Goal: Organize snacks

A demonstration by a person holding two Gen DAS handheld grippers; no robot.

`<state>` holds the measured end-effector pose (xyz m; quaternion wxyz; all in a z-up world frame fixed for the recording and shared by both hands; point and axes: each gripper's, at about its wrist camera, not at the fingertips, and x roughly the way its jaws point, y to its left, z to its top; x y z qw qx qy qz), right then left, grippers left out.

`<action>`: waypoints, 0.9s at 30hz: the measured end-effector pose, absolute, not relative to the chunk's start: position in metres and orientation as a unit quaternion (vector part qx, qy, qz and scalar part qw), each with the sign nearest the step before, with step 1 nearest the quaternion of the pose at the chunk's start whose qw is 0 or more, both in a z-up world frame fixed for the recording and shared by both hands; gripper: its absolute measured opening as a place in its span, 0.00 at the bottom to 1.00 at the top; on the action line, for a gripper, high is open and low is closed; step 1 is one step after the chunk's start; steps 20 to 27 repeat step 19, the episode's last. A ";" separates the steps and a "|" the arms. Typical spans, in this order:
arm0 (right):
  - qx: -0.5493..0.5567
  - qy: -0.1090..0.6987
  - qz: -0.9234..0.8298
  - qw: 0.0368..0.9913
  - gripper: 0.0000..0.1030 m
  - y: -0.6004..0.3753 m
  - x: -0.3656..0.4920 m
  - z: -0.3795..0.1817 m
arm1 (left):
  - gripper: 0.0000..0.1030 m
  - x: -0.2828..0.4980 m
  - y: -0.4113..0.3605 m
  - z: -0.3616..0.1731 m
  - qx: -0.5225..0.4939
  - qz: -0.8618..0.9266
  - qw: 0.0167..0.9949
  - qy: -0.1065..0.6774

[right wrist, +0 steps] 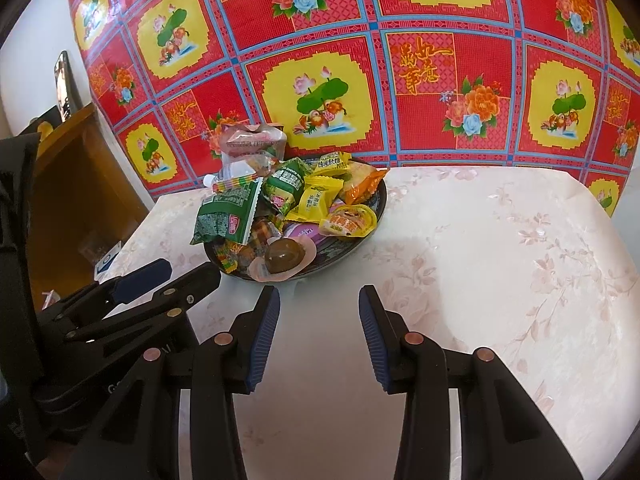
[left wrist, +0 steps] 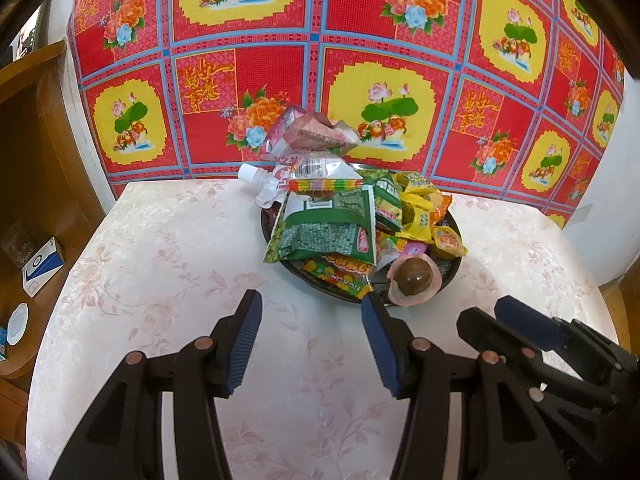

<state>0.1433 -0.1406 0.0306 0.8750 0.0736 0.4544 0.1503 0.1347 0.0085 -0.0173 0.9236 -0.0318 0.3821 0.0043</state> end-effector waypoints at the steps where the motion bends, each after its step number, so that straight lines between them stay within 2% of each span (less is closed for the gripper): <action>1: 0.074 0.455 0.150 0.875 0.41 -0.141 0.143 0.030 | 0.53 0.134 0.009 -0.017 -0.031 0.005 0.924 0.381; 27: 0.074 0.455 0.151 0.875 0.41 -0.141 0.143 0.030 | 0.53 0.134 0.011 -0.017 -0.032 0.005 0.923 0.383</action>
